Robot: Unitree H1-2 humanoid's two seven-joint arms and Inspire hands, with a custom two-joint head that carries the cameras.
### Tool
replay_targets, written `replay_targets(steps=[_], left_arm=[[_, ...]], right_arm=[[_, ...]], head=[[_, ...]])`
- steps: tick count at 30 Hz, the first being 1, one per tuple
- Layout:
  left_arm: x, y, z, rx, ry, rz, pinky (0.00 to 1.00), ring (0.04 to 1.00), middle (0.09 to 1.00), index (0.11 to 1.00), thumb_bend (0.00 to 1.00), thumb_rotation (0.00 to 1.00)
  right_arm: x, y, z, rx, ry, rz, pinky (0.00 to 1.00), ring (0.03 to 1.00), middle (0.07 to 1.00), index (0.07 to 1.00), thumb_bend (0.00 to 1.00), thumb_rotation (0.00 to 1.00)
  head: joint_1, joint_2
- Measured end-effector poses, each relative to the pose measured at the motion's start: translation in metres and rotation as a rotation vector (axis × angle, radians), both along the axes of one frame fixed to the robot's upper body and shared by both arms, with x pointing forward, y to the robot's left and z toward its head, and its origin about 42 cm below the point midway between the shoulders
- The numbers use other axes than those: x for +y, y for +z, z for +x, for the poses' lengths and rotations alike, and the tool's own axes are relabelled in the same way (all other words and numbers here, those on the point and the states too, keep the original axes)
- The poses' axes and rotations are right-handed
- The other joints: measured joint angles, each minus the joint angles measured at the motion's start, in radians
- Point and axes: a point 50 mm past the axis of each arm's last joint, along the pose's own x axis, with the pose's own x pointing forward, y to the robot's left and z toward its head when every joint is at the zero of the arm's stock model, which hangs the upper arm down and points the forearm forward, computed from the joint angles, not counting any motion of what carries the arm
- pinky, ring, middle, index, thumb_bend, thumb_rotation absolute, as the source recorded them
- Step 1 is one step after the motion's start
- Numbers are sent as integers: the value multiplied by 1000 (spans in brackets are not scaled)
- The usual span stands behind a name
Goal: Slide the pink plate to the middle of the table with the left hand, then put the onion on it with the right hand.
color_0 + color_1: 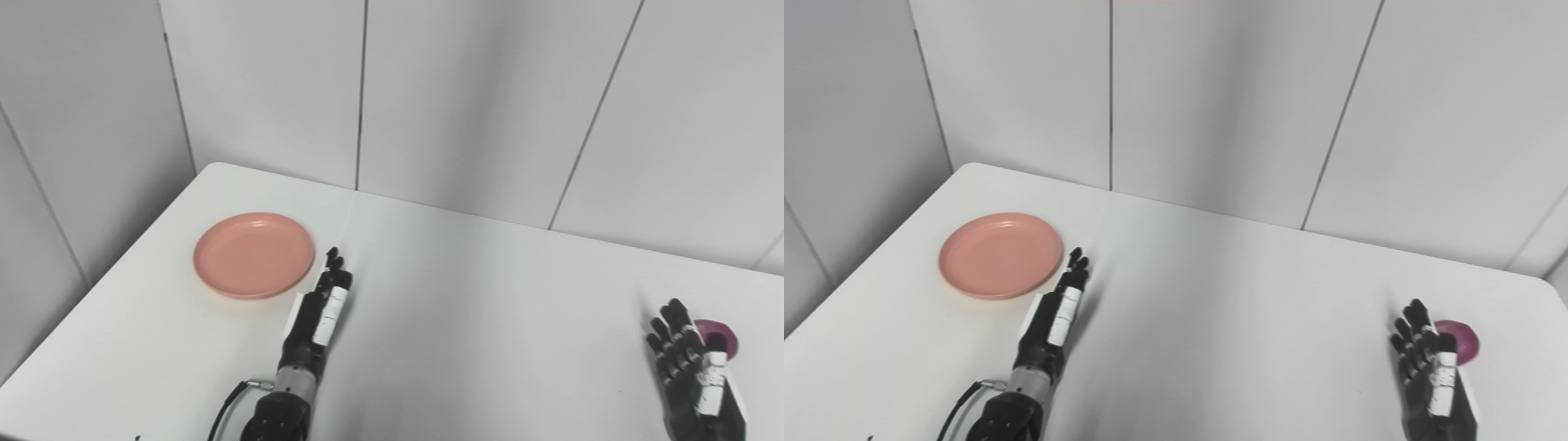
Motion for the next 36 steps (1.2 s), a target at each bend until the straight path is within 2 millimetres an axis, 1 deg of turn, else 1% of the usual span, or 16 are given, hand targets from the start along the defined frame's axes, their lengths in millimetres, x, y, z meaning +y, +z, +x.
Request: replay_targets(steps=[3, 8, 14, 17, 20, 24, 28, 30, 32, 34, 36], left_arm=[[-1, 0, 0, 0, 1, 3, 1000, 1000, 1000, 1000, 850, 975], [-3, 0, 0, -2, 3, -3, 1000, 1000, 1000, 1000, 842, 977], [-3, 1, 0, -7, 2, -4, 1000, 1000, 1000, 1000, 845, 973], [-3, 1, -1, -8, 3, -20, 1000, 1000, 1000, 1000, 881, 997], [-1, 3, -2, -13, -3, -62, 1000, 1000, 1000, 1000, 908, 1000], [4, 7, -6, -15, -37, -119, 1000, 1000, 1000, 1000, 982, 1000], [4, 16, -6, -1, -94, -164, 1000, 1000, 1000, 998, 998, 981], [7, 24, -3, -2, -105, -212, 1000, 1000, 1000, 995, 1000, 965], [10, 38, 6, -24, -115, -248, 1000, 1000, 1000, 999, 999, 967], [17, 61, 19, -84, -137, -264, 1000, 1000, 1000, 1000, 982, 977], [23, 80, 31, -141, -159, -275, 1000, 1000, 1000, 1000, 976, 978]], right_arm=[[0, 0, 0, -1, -1, 2, 1000, 1000, 987, 983, 866, 1000], [-1, 1, -2, -4, -1, 2, 1000, 998, 976, 967, 886, 1000], [0, 3, -7, -14, -2, -2, 1000, 996, 975, 962, 876, 1000], [0, 3, -9, -14, -9, -2, 1000, 1000, 976, 962, 872, 1000], [0, 3, -11, -12, -15, -4, 1000, 1000, 970, 958, 866, 1000], [2, 3, -15, -3, -11, -10, 1000, 1000, 974, 963, 867, 1000], [4, 4, -15, -3, -8, -7, 1000, 1000, 977, 963, 863, 1000], [5, 4, -15, -5, -9, -4, 1000, 1000, 980, 968, 861, 1000], [6, 4, -15, -4, -8, -6, 1000, 1000, 982, 973, 863, 1000], [7, 4, -15, -3, -5, -10, 1000, 1000, 985, 979, 867, 1000], [7, 4, -15, -4, -4, -9, 1000, 1000, 988, 984, 862, 1000]], head=[[6, -2], [5, 0], [-3, 3], [-12, -3], [-14, -5], [-21, -8], [-21, -12], [-21, -12], [-25, -14], [-25, -15], [-25, -18]])
